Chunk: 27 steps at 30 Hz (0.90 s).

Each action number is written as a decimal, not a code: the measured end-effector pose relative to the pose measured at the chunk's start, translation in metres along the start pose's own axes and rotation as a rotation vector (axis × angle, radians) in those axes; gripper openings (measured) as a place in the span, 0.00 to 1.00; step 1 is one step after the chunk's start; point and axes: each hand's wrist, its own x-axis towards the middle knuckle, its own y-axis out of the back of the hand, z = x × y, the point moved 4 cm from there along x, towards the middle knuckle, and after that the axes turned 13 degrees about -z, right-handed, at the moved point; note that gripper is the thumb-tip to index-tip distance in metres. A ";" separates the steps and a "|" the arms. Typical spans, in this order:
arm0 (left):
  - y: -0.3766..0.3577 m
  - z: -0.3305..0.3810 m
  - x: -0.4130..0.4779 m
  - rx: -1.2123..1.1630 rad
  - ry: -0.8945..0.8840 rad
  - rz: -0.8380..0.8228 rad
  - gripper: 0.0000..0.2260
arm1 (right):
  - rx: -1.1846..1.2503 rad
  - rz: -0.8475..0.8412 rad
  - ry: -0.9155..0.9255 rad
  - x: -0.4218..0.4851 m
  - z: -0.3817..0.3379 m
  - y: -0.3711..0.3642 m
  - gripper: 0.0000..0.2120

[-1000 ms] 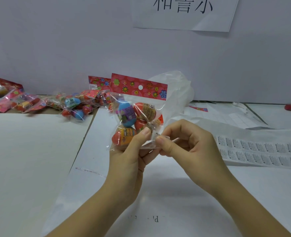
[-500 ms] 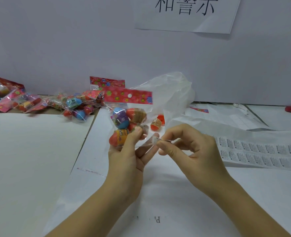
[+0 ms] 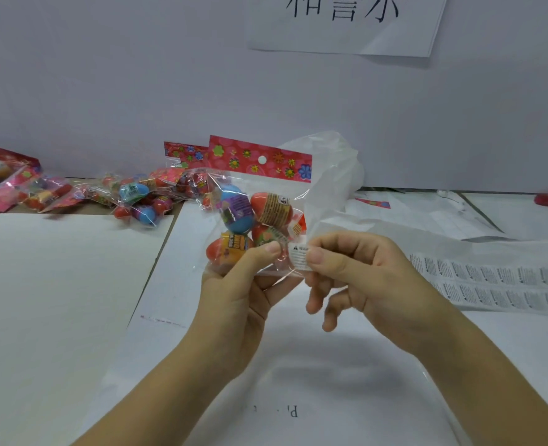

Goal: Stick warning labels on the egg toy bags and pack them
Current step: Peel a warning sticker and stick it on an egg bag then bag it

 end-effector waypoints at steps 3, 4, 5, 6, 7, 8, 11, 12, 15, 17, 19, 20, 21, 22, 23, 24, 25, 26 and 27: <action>-0.001 -0.001 -0.001 -0.026 0.006 -0.025 0.05 | -0.007 0.016 -0.025 0.001 0.003 -0.002 0.06; -0.001 -0.002 -0.001 -0.028 0.008 -0.029 0.05 | -0.001 0.038 -0.024 0.001 0.004 -0.002 0.06; -0.001 -0.003 0.000 -0.027 0.011 -0.032 0.05 | 0.003 0.058 -0.021 0.001 0.005 -0.002 0.07; 0.000 -0.004 0.000 -0.028 0.013 -0.035 0.06 | 0.005 0.077 -0.018 0.000 0.005 -0.001 0.08; 0.000 -0.004 0.000 -0.033 0.013 -0.038 0.07 | 0.008 0.091 -0.015 0.000 0.005 -0.001 0.10; 0.000 -0.004 0.001 -0.036 0.009 -0.041 0.07 | 0.011 0.101 -0.012 0.000 0.005 -0.002 0.10; -0.002 -0.002 0.000 -0.011 -0.022 -0.084 0.10 | 0.010 0.119 0.006 0.000 0.004 -0.004 0.11; -0.003 -0.001 -0.001 -0.001 -0.033 -0.090 0.10 | 0.007 0.126 0.012 0.000 0.004 -0.004 0.11; -0.003 -0.002 -0.001 0.023 -0.046 -0.076 0.11 | 0.002 0.149 0.027 0.000 0.004 -0.005 0.10; -0.003 -0.002 0.000 0.039 -0.049 -0.064 0.13 | -0.001 0.163 0.035 0.000 0.004 -0.006 0.07; -0.003 -0.002 0.000 0.045 -0.048 -0.063 0.14 | -0.018 0.175 0.037 0.000 0.003 -0.006 0.03; -0.003 -0.002 -0.001 0.045 -0.045 -0.062 0.14 | -0.028 0.183 0.036 -0.001 0.003 -0.006 0.02; -0.003 -0.002 -0.001 0.046 -0.040 -0.060 0.14 | -0.036 0.189 0.035 -0.001 0.003 -0.006 0.02; -0.003 -0.003 -0.001 0.045 -0.036 -0.056 0.14 | -0.040 0.193 0.034 -0.001 0.003 -0.006 0.02; -0.003 -0.003 -0.002 0.043 -0.033 -0.050 0.14 | -0.042 0.196 0.033 -0.001 0.004 -0.007 0.02; -0.003 -0.003 -0.002 0.040 -0.031 -0.041 0.13 | -0.043 0.198 0.031 -0.001 0.004 -0.007 0.02; -0.002 -0.003 -0.002 0.037 -0.031 -0.032 0.11 | -0.042 0.197 0.028 -0.001 0.004 -0.007 0.02; -0.002 -0.003 -0.002 0.035 -0.034 -0.024 0.10 | -0.040 0.195 0.025 -0.001 0.004 -0.007 0.02; -0.002 -0.003 -0.002 0.032 -0.037 -0.017 0.09 | -0.040 0.192 0.022 -0.002 0.004 -0.007 0.02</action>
